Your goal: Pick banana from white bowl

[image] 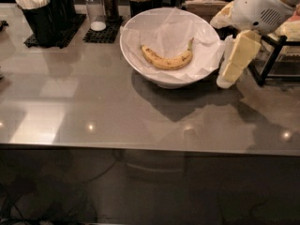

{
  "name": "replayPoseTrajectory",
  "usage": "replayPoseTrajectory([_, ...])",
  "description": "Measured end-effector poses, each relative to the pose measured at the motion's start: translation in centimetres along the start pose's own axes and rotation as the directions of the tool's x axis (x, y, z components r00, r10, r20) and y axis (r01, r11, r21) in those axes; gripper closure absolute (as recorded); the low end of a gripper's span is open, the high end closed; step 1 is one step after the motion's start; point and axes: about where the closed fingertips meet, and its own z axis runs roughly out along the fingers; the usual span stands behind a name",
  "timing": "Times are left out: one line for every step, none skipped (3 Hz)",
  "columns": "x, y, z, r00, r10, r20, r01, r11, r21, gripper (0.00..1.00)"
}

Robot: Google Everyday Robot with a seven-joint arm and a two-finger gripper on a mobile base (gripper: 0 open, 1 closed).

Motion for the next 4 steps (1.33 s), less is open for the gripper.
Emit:
replayPoseTrajectory([-3.0,-3.2,3.2,0.997,-0.039,0.061,0.043,0.9966,-0.070,0.00])
replayPoseTrajectory([-3.5,-4.0,3.4,0.996,-0.041,0.073,0.045,0.9976,-0.052,0.00])
replayPoseTrajectory([-2.6,-5.5,4.5,0.994,-0.010,0.104,0.014,0.9993,-0.036,0.00])
replayPoseTrajectory([-3.1,-8.4,7.4,0.992,-0.041,0.118,0.049,0.9965,-0.069,0.00])
